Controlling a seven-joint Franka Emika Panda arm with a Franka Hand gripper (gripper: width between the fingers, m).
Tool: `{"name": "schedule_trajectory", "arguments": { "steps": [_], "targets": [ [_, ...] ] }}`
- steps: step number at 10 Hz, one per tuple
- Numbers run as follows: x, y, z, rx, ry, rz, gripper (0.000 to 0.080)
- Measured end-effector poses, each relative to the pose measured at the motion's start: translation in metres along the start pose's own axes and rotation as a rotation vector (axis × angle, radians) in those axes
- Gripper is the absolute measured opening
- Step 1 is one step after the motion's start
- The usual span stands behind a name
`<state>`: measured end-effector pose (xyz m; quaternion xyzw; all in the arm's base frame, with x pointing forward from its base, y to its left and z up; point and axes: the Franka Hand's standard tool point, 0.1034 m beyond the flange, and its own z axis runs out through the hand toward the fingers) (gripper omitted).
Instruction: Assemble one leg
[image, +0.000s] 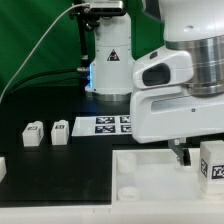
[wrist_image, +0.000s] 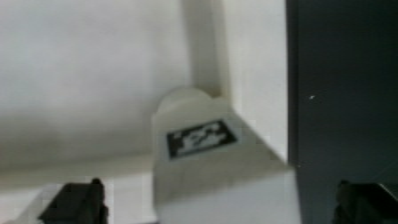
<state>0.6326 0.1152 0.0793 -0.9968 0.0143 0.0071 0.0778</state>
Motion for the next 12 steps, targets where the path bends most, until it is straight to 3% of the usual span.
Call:
{"name": "schedule_trajectory", "arguments": {
  "steps": [3,4,5,10,11,12],
  "targets": [
    [0.003,-0.001,0.000,0.006,0.014,0.023,0.0649],
    [0.003,-0.001,0.000,0.007,0.013,0.091,0.0522],
    [0.003,-0.002,0.000,0.008,0.013,0.169,0.0328],
    [0.004,0.005,0.001,0.019,0.021,0.694,0.0308],
    [0.004,0.008,0.001,0.035,0.024,0.848,0.0308],
    [0.004,0.012,0.001,0.074,0.024,0.999,0.0308]
  ]
}}
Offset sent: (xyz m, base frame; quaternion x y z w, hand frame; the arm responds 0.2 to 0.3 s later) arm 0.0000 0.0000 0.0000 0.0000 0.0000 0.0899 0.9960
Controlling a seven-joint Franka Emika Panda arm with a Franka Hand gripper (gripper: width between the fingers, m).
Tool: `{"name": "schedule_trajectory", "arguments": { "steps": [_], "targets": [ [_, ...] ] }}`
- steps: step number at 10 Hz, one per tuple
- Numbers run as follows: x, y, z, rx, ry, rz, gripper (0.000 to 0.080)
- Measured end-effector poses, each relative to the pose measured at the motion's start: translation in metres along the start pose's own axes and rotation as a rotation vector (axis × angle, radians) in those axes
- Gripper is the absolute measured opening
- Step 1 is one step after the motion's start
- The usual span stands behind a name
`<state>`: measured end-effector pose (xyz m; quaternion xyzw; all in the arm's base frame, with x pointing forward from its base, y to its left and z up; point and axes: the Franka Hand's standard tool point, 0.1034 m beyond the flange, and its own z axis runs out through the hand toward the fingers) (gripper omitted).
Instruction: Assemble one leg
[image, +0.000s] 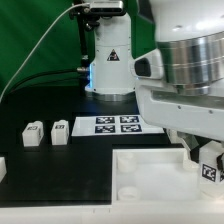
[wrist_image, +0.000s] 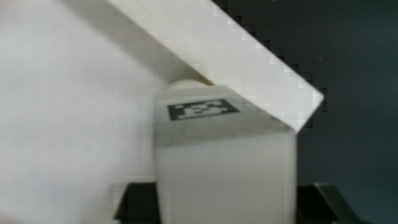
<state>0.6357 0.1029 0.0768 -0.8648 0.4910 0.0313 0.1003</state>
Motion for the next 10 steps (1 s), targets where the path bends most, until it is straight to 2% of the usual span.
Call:
{"name": "schedule_trajectory", "arguments": {
  "steps": [2,4,7,8,9,10],
  "targets": [
    [0.001,0.005,0.000,0.036,-0.024,0.288,0.0308],
    [-0.003,0.006,0.000,0.040,-0.048,0.537,0.0308],
    [-0.005,0.006,0.001,0.038,-0.049,0.489,0.0313],
    [-0.005,0.007,0.001,0.034,-0.044,0.368,0.0491],
    [-0.007,0.008,0.001,0.019,-0.041,0.171,0.0602],
    [-0.011,0.006,-0.001,-0.006,-0.038,0.025,0.0602]
  ]
}}
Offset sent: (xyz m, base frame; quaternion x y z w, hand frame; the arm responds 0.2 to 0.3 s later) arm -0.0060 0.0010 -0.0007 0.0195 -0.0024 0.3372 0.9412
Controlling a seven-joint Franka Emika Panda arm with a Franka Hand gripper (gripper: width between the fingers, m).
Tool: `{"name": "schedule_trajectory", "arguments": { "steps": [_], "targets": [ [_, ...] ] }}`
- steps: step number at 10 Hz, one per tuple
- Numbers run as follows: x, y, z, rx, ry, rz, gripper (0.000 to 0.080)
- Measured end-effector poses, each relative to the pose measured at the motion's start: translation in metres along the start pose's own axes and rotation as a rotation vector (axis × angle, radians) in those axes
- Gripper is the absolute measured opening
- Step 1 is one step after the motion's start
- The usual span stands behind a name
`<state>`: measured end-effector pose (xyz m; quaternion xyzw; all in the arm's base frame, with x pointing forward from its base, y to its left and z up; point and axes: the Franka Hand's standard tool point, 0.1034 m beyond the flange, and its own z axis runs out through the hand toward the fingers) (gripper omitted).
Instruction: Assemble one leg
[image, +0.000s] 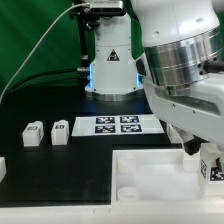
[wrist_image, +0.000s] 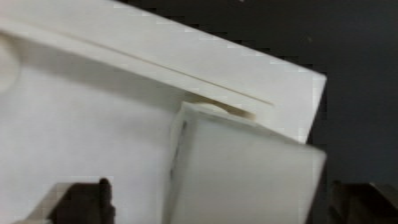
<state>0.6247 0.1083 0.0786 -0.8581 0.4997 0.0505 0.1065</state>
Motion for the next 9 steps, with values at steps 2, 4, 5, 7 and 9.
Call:
{"name": "schedule_trajectory", "arguments": {
  "steps": [2,4,5,7,9],
  "targets": [
    [-0.0004,-0.0014,0.0001,-0.014,0.020,-0.280,0.0639],
    [0.0011,-0.0007,0.0000,-0.019,0.021,-0.484,0.0649],
    [0.0007,0.0000,0.0005,-0.052,0.033,-0.676,0.0649],
    [-0.0044,-0.0046,0.0000,-0.111,0.056,-1.012,0.0649],
    [-0.0052,-0.0046,0.0006,-0.107,0.057,-0.958,0.0536]
  ]
}}
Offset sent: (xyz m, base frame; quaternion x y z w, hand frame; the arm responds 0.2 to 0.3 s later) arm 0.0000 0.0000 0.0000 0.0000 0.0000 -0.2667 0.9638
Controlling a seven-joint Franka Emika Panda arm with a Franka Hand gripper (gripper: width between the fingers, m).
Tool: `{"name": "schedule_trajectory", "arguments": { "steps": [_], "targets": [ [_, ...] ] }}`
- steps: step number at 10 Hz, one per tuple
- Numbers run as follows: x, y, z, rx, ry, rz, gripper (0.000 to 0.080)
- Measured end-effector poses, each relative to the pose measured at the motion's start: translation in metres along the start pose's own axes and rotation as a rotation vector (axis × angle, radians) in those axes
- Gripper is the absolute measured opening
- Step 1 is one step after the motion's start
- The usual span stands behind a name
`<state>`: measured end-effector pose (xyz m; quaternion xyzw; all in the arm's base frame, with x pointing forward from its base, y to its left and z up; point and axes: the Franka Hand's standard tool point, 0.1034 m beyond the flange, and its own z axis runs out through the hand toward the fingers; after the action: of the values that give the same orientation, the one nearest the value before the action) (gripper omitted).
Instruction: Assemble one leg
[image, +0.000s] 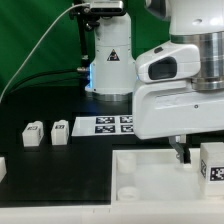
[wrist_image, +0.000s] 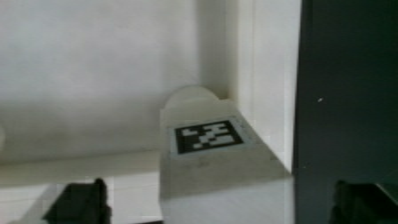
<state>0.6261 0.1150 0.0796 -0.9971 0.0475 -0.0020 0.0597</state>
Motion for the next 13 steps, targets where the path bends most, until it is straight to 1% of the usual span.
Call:
{"name": "schedule_trajectory", "arguments": {
  "steps": [1,2,3,4,5,6,8,9,10,11,12,13],
  "targets": [
    [-0.0001,-0.0002,0.0000,0.001,0.000,0.015,0.0536],
    [-0.0005,-0.0017,0.0002,0.008,-0.002,0.130,0.0317],
    [-0.0004,-0.0008,0.0002,0.008,-0.003,0.247,0.0317],
    [-0.0004,-0.0004,0.0002,0.008,-0.003,0.329,0.0299],
    [0.0001,0.0002,0.0000,0.017,-0.004,0.445,0.0299],
    [0.0011,0.0018,-0.0002,0.033,-0.006,0.612,0.0299],
    [0.0006,0.0024,0.0003,0.052,-0.018,0.920,0.0299],
    [0.0000,0.0021,0.0011,0.071,-0.037,1.130,0.0299],
    [-0.0001,0.0010,0.0026,0.110,-0.058,1.353,0.0298],
    [0.0000,-0.0001,0.0031,0.130,-0.077,1.457,0.0298],
    [-0.0003,-0.0005,0.0034,0.137,-0.082,1.495,0.0298],
    [-0.0006,-0.0011,0.0036,0.137,-0.081,1.477,0.0297]
  ]
}}
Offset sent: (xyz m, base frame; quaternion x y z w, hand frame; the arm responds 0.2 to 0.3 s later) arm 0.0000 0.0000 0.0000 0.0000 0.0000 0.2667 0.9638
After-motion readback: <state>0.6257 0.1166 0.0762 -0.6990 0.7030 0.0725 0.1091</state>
